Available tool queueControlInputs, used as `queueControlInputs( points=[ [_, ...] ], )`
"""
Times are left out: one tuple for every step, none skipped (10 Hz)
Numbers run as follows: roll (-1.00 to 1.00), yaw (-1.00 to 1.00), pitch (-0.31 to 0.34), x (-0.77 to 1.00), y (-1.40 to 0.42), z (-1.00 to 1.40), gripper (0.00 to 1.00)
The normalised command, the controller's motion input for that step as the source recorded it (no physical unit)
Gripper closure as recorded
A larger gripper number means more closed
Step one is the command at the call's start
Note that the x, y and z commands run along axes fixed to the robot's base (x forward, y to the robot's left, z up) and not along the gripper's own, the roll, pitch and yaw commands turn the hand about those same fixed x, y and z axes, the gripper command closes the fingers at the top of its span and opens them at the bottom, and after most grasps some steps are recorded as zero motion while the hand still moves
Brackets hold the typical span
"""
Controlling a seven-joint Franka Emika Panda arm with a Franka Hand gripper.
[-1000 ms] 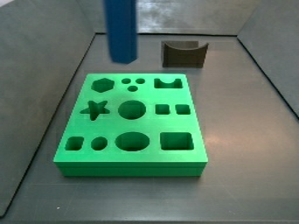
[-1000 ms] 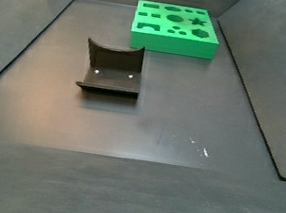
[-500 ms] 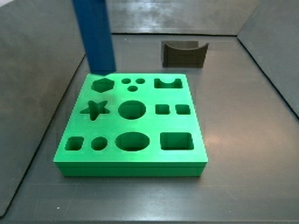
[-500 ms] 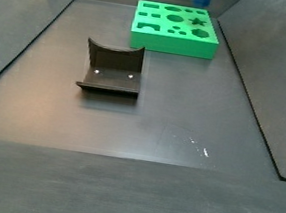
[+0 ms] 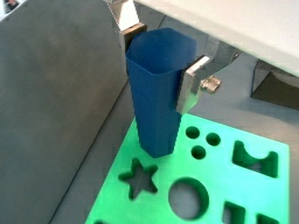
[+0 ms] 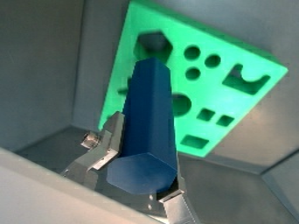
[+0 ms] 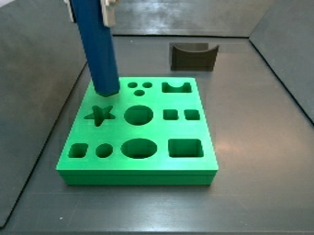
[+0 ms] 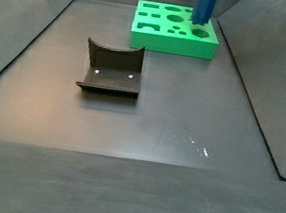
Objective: Insert the hexagon object.
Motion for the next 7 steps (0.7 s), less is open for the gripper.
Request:
queueControlInputs(
  points=[
    [0.15,-0.18,0.029,-0.17,0.19,-0.35,1.0],
    [0.15,-0.12,0.026,-0.13,0.2,-0.32,1.0],
    [0.11,-0.05,0.02,0.0,0.09,-0.39,1.0],
    [0.09,-0.05,0.0,0.13,0.01,-0.47,1.0],
    [0.14,-0.05,0.001,0.18,0.02,-0.53,1.0],
    [0.12,-0.1,0.0,0.31,0.0,-0.63,1.0],
    [0.17,-0.11,-0.063,0.24,0.0,-0.77,1.0]
  ],
)
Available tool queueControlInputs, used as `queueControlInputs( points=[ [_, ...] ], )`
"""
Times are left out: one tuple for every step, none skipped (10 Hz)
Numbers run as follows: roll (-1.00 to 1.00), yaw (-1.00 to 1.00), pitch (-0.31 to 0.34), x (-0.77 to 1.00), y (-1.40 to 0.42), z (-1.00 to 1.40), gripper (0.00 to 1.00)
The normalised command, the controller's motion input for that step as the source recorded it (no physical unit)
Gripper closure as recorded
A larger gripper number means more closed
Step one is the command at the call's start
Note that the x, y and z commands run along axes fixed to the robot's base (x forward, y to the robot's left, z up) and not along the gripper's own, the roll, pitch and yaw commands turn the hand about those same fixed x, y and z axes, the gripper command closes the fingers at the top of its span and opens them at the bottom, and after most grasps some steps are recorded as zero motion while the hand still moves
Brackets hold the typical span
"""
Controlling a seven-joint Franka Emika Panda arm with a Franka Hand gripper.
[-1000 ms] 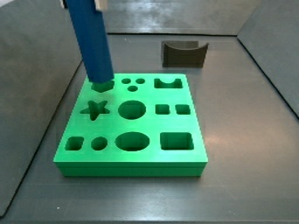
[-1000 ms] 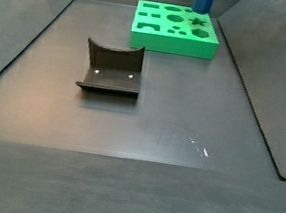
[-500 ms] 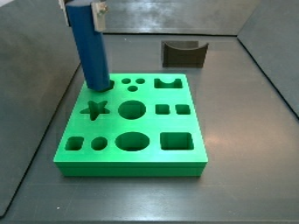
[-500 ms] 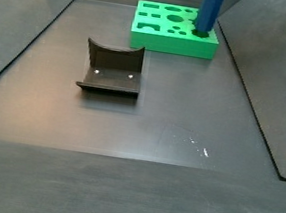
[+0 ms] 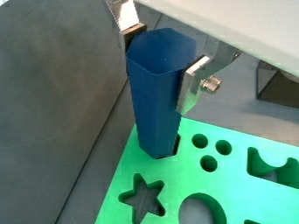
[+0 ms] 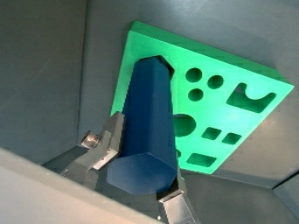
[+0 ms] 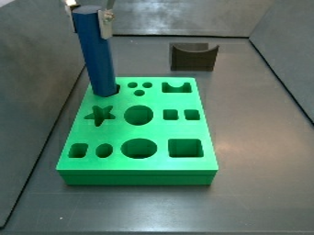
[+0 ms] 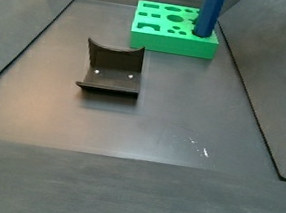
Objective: Insert the hexagon object.
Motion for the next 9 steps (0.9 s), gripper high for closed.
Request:
queueControlInputs(
  points=[
    [0.31,-0.1,-0.027,0.22,-0.05,-0.72,1.0],
    [0.3,-0.09,-0.027,0.24,-0.06,-0.74,1.0],
    [0.25,-0.07,-0.08,0.17,-0.05,-0.78,1.0],
    [0.14,-0.03,-0.147,0.06,-0.02,-0.83,1.0],
    [0.08,-0.05,-0.133,0.09,0.0,-0.86,1.0],
    [0.0,-0.07,-0.031,0.19,0.0,-0.67,1.0],
    [-0.15,-0.09,0.0,0.11,0.06,-0.14,1.0],
    [0.01,0.0,0.0,0.0,0.0,0.0,1.0],
    [0.0,0.0,0.0,0.0,0.0,0.0,1.0]
  ],
)
